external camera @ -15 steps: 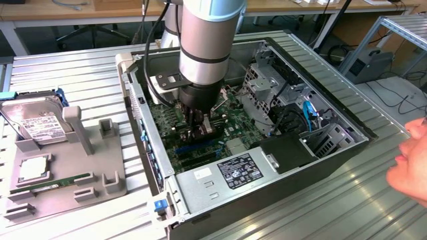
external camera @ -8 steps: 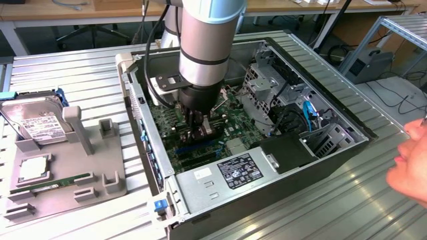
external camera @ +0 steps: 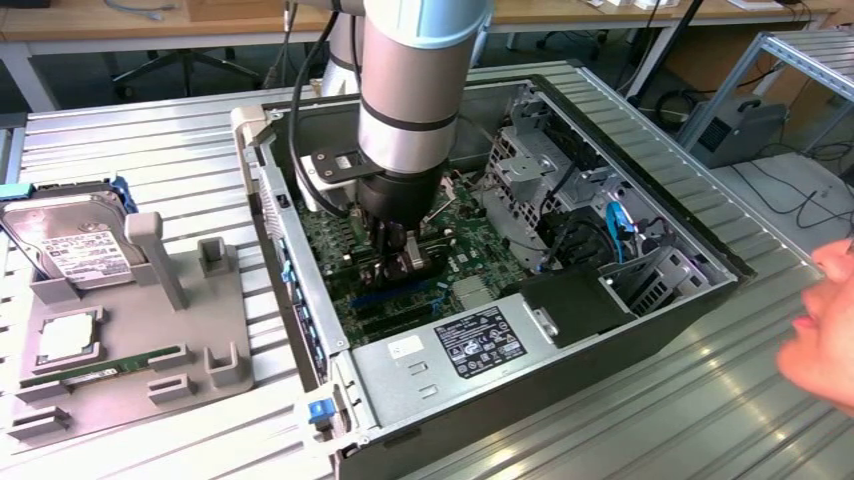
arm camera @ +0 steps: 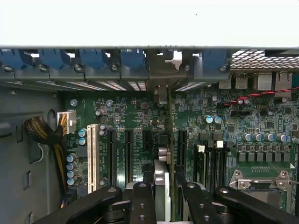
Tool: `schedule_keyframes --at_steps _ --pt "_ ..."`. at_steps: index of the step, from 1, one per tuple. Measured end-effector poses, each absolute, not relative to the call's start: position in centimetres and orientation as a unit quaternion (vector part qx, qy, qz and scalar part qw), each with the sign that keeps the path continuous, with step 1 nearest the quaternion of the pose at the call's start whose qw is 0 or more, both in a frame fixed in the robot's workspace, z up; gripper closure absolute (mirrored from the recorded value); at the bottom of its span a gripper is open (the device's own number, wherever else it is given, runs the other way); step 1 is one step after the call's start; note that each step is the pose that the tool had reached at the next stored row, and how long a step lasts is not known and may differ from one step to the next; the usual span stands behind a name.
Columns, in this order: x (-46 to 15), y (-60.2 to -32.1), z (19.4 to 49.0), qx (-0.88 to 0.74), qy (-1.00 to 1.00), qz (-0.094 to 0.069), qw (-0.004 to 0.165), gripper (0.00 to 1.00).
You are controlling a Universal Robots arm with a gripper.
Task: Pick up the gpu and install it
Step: 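Insert the gpu into the slot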
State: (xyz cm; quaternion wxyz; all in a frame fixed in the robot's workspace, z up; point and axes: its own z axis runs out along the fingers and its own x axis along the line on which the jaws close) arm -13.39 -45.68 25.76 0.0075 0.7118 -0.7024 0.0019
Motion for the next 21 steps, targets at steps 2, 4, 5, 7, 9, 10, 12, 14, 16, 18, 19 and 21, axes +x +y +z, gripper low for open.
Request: schedule_keyframes --at_steps 2,4,5,7,9,10,12,14,16,18,19,21 --pt "-13.39 -45.68 25.88 0.712 -0.702 0.003 0.008 0.73" --pt "-13.39 -45.67 25.98 0.712 -0.702 0.003 0.007 0.73" --pt "-13.39 -45.67 26.01 0.712 -0.702 0.003 0.007 0.73" --pt "-13.40 -45.68 26.02 0.712 -0.702 0.003 0.007 0.73" --pt "-13.40 -45.68 26.03 0.711 -0.703 0.003 0.008 0.73" --pt "-13.40 -45.69 26.03 0.711 -0.703 0.003 0.008 0.73" --pt "-13.40 -45.69 26.03 0.710 -0.705 0.003 0.008 0.73" --pt "-13.39 -45.69 26.02 0.708 -0.706 0.003 0.008 0.73" --pt "-13.38 -45.69 25.96 0.708 -0.706 0.003 0.008 0.73" --pt "-13.38 -45.69 25.94 0.708 -0.706 0.003 0.008 0.73" --pt "-13.38 -45.69 25.93 0.708 -0.706 0.003 0.008 0.73" --pt "-13.38 -45.69 25.93 0.709 -0.705 0.003 0.008 0.73"
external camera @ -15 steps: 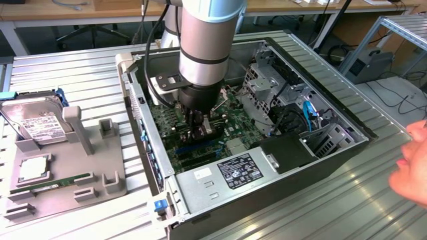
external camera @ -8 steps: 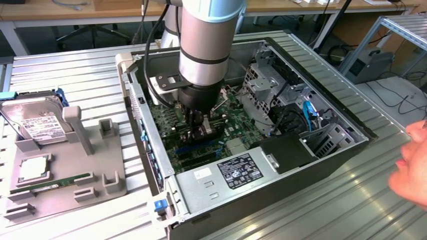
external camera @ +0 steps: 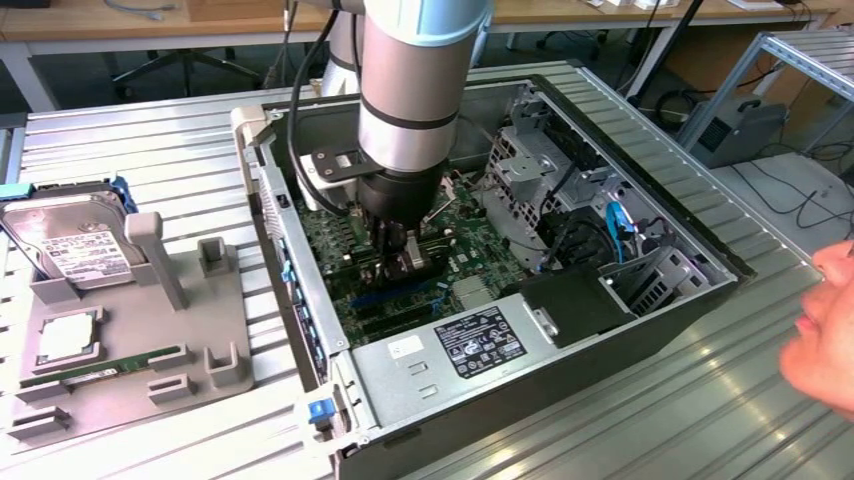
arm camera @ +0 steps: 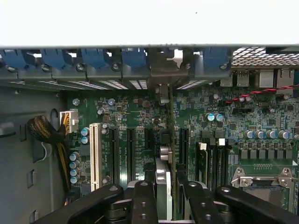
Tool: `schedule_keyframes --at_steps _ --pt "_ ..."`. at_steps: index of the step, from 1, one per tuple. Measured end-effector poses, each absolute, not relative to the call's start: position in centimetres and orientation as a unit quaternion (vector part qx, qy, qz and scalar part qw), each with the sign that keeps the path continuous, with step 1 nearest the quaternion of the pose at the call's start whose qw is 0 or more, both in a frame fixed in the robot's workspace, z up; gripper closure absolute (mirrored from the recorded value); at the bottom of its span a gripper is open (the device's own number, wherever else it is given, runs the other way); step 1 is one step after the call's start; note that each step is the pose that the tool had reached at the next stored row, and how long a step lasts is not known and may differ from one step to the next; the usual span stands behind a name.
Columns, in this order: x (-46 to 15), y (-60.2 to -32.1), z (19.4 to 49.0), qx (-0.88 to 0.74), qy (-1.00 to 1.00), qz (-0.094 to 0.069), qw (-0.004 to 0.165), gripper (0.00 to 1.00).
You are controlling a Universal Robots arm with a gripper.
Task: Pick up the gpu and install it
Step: 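Insert the gpu into the slot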
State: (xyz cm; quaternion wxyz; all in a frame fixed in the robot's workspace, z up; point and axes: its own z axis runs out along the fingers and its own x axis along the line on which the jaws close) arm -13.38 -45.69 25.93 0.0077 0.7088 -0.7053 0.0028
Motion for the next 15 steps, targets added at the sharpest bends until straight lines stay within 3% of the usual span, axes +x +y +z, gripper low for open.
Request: schedule_keyframes --at_steps 15 --pt "-13.39 -45.66 26.03 0.713 -0.701 0.005 0.010 0.73"
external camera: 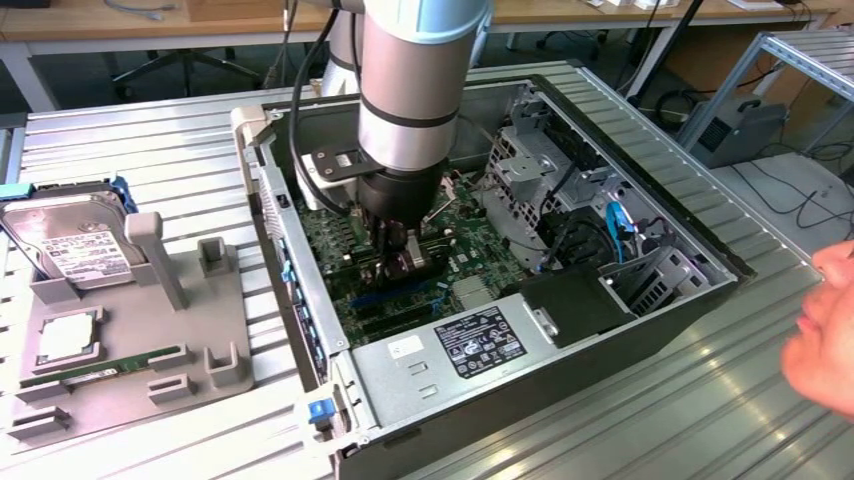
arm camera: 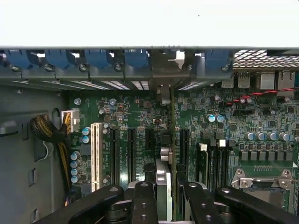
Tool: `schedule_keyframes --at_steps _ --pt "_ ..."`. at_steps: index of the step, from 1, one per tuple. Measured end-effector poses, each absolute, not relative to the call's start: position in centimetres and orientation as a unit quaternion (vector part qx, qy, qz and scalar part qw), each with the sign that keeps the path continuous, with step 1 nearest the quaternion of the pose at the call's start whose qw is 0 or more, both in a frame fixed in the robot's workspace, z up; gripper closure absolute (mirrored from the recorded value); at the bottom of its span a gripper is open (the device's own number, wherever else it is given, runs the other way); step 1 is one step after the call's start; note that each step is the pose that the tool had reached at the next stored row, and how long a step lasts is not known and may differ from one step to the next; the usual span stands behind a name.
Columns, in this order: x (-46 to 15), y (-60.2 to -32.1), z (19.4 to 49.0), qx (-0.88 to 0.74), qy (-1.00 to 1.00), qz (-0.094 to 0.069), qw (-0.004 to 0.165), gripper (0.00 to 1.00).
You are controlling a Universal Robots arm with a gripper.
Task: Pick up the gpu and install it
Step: 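Insert the gpu into the slot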
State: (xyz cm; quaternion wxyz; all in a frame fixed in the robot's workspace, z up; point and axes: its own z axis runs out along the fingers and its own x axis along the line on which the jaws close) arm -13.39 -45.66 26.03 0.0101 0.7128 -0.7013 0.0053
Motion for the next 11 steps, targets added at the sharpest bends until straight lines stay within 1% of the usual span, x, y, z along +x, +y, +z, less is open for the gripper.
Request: schedule_keyframes --at_steps 11 --pt "-13.38 -45.59 25.97 0.713 -0.701 0.006 0.010 0.73"
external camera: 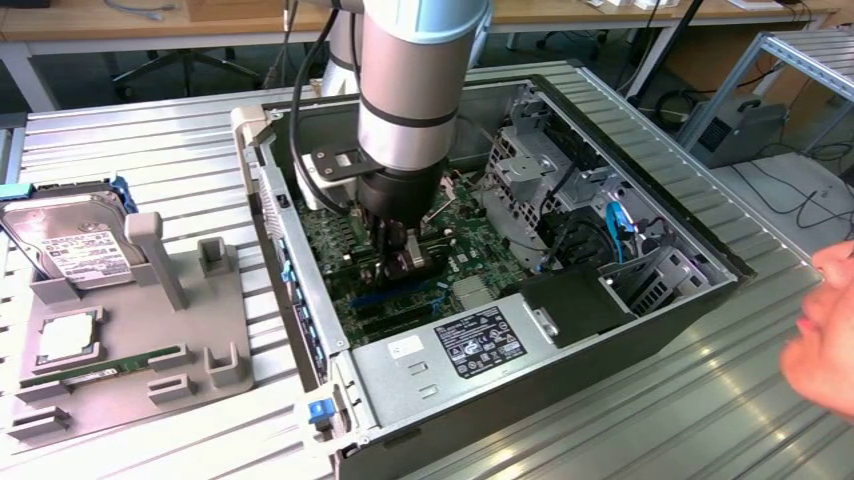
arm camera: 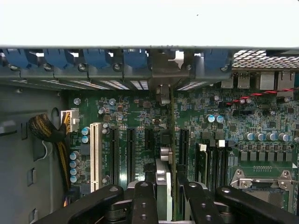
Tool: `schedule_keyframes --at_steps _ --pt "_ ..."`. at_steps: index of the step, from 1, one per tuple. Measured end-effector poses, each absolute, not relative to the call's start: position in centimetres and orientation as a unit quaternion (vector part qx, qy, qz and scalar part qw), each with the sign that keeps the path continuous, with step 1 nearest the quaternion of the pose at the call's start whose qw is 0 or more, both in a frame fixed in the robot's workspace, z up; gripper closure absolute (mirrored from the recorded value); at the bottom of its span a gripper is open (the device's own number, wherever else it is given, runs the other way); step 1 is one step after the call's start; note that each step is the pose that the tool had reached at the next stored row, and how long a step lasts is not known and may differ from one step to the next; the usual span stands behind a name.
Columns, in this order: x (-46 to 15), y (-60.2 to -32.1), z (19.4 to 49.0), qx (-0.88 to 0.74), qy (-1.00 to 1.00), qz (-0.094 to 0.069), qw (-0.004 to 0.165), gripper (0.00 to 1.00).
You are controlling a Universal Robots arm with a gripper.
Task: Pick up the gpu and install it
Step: 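Insert the gpu into the slot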
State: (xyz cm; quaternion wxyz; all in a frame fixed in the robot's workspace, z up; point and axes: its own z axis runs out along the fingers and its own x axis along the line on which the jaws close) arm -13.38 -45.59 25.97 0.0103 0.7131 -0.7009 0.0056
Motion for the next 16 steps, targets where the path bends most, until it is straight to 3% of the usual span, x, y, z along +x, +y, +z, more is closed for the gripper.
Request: schedule_keyframes --at_steps 16 --pt "-13.18 -45.55 25.74 0.713 -0.701 0.006 0.011 0.73"
